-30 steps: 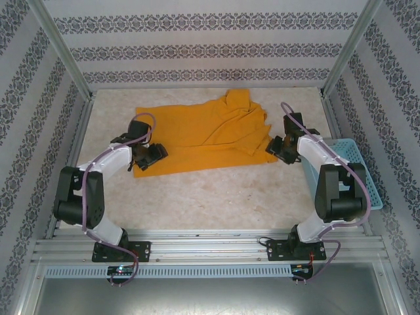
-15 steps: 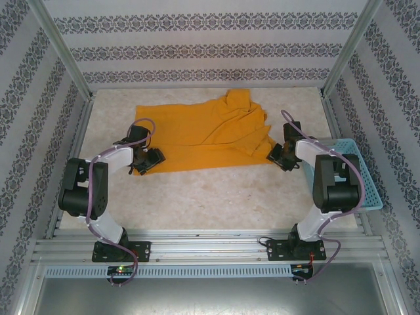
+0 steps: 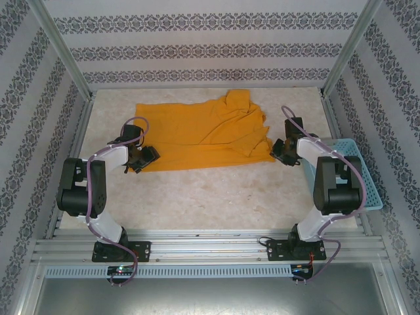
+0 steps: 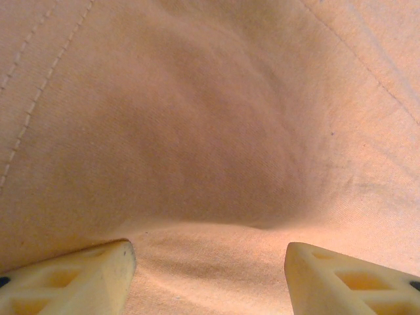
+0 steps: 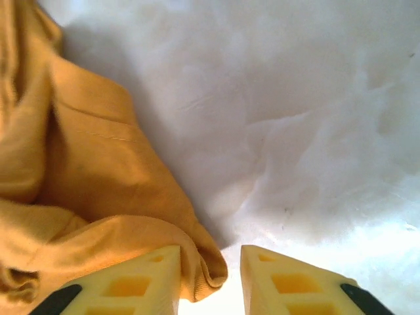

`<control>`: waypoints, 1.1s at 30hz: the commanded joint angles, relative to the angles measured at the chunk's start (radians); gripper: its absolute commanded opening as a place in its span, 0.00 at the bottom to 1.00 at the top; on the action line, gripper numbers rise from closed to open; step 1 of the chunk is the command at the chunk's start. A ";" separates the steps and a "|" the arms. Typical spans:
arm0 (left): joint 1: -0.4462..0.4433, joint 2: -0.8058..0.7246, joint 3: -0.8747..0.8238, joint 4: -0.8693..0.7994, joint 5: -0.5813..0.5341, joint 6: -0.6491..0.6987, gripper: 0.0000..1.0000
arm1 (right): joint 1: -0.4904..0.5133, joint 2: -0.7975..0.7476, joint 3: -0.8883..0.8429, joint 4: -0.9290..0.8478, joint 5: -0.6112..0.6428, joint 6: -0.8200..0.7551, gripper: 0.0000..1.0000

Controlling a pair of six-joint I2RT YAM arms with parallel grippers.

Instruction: Fold the inside-out t-shirt

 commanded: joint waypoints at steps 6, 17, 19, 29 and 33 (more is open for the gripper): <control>0.021 0.046 -0.016 -0.026 -0.035 0.028 0.64 | -0.006 -0.146 -0.148 0.018 -0.095 0.043 0.30; 0.023 0.052 -0.004 -0.028 -0.037 0.027 0.64 | 0.047 -0.105 -0.191 0.078 -0.117 0.077 0.34; 0.023 0.051 -0.004 -0.032 -0.039 0.030 0.64 | 0.055 -0.088 -0.167 0.081 -0.106 0.077 0.34; 0.024 0.043 -0.016 -0.036 -0.050 0.031 0.64 | 0.060 0.011 -0.059 0.015 0.005 0.049 0.22; 0.034 0.040 -0.019 -0.037 -0.053 0.036 0.64 | 0.059 0.008 -0.057 0.004 0.043 0.037 0.11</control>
